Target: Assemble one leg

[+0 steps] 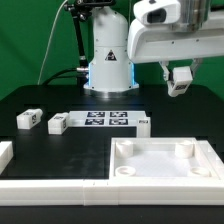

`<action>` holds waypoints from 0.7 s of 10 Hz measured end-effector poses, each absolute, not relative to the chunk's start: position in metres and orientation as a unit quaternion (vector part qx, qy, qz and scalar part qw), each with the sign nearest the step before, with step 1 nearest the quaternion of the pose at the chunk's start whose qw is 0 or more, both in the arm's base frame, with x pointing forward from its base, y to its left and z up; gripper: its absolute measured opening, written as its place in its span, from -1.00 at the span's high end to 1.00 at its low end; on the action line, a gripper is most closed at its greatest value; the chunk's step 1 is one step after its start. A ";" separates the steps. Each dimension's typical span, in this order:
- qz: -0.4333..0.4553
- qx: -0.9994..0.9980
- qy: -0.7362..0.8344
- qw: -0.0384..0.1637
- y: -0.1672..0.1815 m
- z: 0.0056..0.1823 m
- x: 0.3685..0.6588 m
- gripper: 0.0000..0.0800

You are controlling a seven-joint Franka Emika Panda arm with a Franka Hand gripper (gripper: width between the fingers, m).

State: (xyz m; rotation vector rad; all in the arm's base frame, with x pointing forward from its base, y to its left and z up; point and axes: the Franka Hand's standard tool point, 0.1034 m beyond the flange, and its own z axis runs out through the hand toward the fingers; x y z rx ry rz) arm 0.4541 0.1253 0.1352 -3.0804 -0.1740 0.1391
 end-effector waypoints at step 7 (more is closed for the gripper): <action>-0.268 -0.956 -0.117 0.036 0.120 0.139 0.512 0.27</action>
Offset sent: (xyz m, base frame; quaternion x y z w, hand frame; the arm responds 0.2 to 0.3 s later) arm 0.0389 -0.0168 0.0054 -0.0224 0.1768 -0.0625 0.9820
